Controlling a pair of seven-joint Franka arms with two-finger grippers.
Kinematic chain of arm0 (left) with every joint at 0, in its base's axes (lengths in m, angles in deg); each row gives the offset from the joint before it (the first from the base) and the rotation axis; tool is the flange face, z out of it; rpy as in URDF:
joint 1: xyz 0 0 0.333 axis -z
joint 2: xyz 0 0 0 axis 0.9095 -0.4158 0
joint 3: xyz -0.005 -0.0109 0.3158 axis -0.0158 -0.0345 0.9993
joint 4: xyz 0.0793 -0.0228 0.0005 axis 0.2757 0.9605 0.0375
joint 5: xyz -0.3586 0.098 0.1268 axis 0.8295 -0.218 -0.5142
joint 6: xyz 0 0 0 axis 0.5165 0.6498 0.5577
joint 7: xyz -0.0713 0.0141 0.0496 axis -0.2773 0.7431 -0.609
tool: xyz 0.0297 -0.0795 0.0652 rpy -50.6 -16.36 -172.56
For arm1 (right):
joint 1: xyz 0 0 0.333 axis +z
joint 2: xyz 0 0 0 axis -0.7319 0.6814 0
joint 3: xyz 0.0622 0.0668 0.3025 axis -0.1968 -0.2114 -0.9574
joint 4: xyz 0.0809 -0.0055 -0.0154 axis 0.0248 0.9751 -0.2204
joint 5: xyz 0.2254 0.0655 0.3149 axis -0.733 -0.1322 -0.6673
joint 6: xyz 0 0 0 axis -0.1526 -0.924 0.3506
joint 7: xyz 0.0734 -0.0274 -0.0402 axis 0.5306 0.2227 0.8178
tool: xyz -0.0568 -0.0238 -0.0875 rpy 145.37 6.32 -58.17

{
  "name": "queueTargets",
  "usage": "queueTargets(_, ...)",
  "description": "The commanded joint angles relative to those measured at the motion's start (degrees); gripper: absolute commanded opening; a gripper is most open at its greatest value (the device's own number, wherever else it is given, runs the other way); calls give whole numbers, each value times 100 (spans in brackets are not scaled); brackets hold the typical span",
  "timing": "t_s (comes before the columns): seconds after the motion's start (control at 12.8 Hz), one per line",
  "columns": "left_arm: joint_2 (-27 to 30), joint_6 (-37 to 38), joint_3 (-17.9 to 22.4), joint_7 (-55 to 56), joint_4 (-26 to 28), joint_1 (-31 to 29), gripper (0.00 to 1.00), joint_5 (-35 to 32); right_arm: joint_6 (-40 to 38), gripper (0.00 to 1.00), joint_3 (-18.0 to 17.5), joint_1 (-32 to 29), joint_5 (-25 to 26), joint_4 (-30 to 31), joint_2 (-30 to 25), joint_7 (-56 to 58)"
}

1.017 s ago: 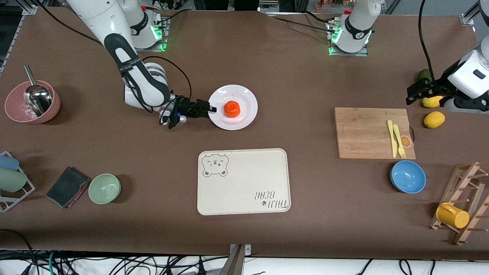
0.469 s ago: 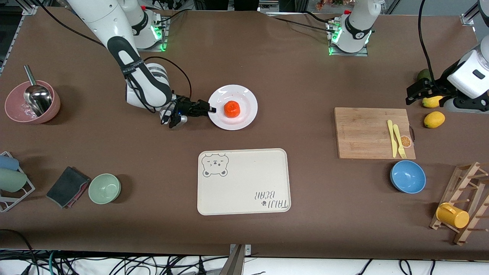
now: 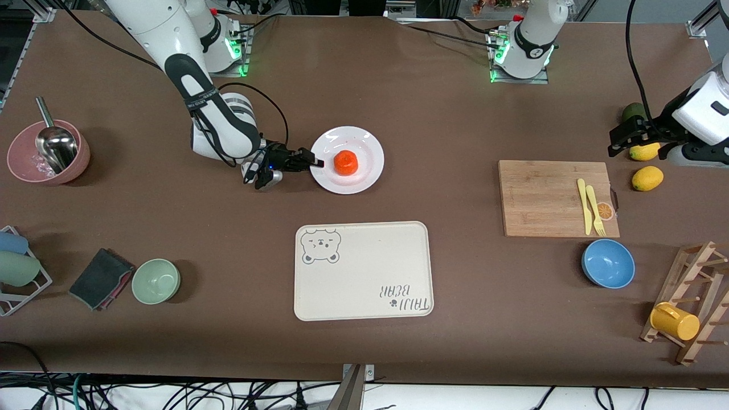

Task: Place orange and plate with both arms
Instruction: 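Slide the plate with the right gripper onto the bear tray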

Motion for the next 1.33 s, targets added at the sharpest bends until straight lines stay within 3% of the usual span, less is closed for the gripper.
queueTargets(0.0,-149,69,1,34,-190,34,100,-7,134,26,-44,22,-197,82,-20,168)
queueTargets(0.16,-150,69,1,8,-190,26,100,-7,187,13,-44,22,-206,73,-29,177)
queueTargets(0.39,-150,69,1,-1,-190,25,100,-7,178,0,-44,22,-206,73,-29,168)
queueTargets(0.86,-150,78,1,-10,-190,34,100,-7,143,0,-36,-4,-215,-49,-125,63)
queueTargets(1.25,-158,78,1,-1,-190,52,100,-7,134,0,-9,-83,-250,-1207,119,-1061)
